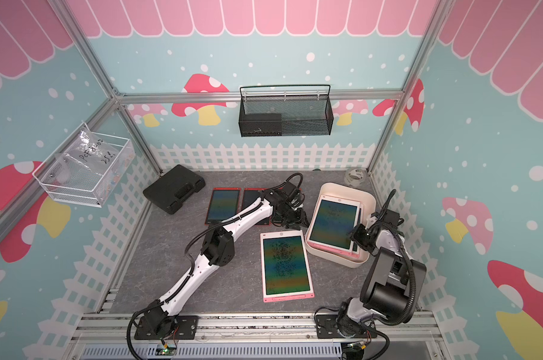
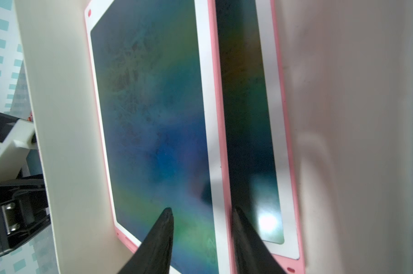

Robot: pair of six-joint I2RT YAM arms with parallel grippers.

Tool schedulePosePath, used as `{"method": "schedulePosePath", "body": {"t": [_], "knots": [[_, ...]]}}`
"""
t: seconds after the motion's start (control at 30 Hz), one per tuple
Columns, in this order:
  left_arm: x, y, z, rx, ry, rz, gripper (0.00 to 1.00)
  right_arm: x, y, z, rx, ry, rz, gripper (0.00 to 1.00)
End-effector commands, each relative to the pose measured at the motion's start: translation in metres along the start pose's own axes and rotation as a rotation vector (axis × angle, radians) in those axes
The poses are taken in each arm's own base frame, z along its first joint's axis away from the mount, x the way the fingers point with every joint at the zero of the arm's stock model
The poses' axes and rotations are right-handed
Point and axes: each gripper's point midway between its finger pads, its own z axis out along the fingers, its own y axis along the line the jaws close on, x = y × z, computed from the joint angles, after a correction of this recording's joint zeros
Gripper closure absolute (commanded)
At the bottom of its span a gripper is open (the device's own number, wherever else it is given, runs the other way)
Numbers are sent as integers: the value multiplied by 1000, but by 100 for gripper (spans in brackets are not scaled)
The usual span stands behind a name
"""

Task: Take out the writing tablet from the storage box
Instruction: Pick up the writing tablet from the storage box.

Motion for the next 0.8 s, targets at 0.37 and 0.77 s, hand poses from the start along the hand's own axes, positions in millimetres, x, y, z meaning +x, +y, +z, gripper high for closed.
{"method": "schedulePosePath", "body": {"t": [0.37, 0.77], "knots": [[28, -27, 27, 86, 83, 46, 47, 28, 68, -9, -361, 74, -9, 67], [25, -27, 21, 93, 81, 28, 48, 26, 73, -14, -387, 57, -7, 68]]}}
